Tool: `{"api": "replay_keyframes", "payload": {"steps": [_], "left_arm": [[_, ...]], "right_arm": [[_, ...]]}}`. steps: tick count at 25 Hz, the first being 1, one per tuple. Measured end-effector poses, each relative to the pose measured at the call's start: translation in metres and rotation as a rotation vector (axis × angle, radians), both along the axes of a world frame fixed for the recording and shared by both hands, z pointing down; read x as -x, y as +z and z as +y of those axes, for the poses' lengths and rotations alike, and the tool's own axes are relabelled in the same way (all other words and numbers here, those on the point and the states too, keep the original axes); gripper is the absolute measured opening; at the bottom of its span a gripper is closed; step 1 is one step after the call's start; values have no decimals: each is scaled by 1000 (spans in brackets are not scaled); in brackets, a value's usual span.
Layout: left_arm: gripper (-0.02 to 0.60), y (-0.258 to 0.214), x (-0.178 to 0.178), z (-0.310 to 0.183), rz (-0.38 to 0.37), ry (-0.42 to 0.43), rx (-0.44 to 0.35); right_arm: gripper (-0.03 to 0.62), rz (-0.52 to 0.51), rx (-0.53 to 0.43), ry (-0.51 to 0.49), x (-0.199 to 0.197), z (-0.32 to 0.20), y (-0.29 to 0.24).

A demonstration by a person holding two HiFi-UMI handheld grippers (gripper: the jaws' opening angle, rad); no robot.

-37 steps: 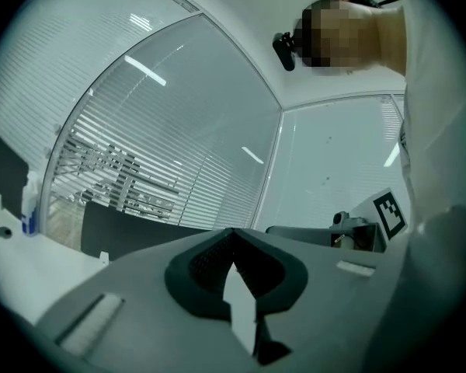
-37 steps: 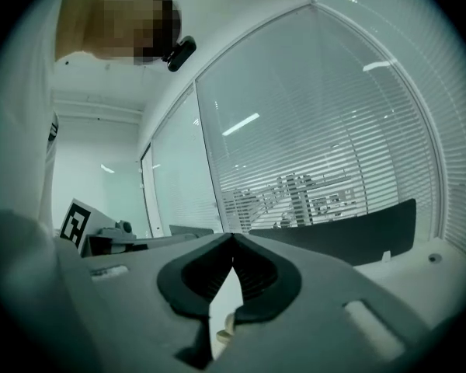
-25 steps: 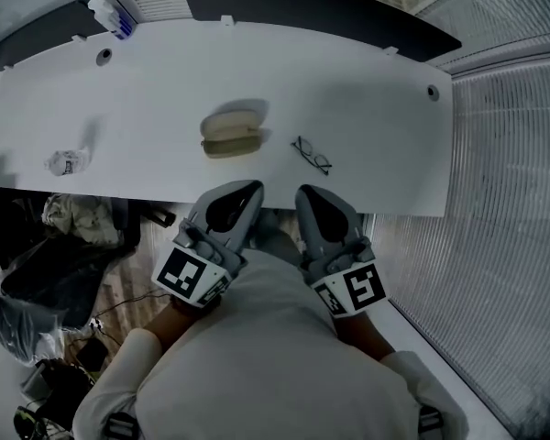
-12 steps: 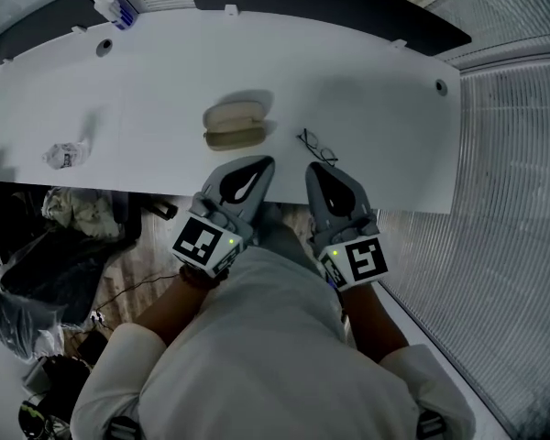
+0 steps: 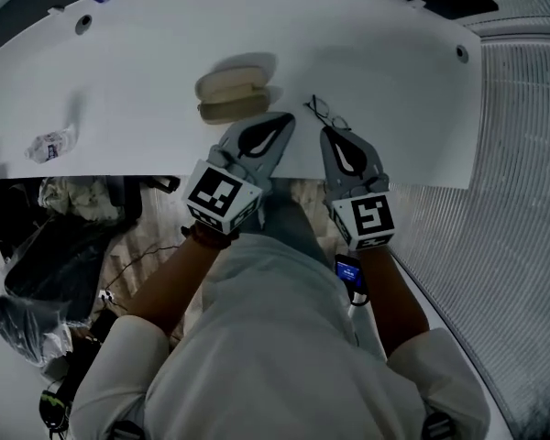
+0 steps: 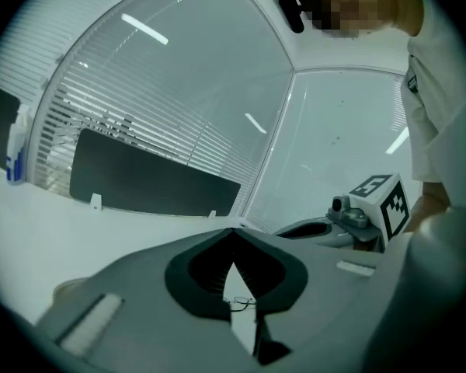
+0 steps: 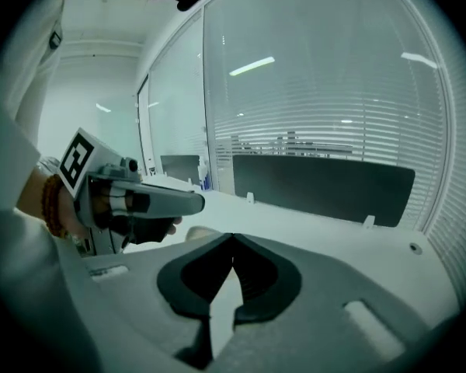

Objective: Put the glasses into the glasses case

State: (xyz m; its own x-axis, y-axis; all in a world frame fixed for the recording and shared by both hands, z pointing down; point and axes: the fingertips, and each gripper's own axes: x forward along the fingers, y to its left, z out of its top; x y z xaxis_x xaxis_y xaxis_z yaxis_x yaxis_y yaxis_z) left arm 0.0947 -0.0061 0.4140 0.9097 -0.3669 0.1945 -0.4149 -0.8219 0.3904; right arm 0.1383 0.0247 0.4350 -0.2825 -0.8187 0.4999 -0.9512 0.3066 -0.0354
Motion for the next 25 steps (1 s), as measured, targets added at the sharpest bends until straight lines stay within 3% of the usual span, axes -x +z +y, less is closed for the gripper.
{"api": "replay_keyframes", "payload": {"steps": [8, 10, 20, 25], "left_arm": [[3, 65, -27, 2, -55, 60, 73], [3, 79, -33, 2, -67, 72, 85], [3, 126, -59, 0, -92, 93, 118], [3, 138, -64, -2, -99, 88, 140]], "right_arm": [[5, 63, 104, 1, -22, -3, 83], [44, 76, 126, -4, -27, -4, 98], [125, 178, 220, -69, -45, -2, 163], [130, 215, 244, -93, -49, -1, 180]]}}
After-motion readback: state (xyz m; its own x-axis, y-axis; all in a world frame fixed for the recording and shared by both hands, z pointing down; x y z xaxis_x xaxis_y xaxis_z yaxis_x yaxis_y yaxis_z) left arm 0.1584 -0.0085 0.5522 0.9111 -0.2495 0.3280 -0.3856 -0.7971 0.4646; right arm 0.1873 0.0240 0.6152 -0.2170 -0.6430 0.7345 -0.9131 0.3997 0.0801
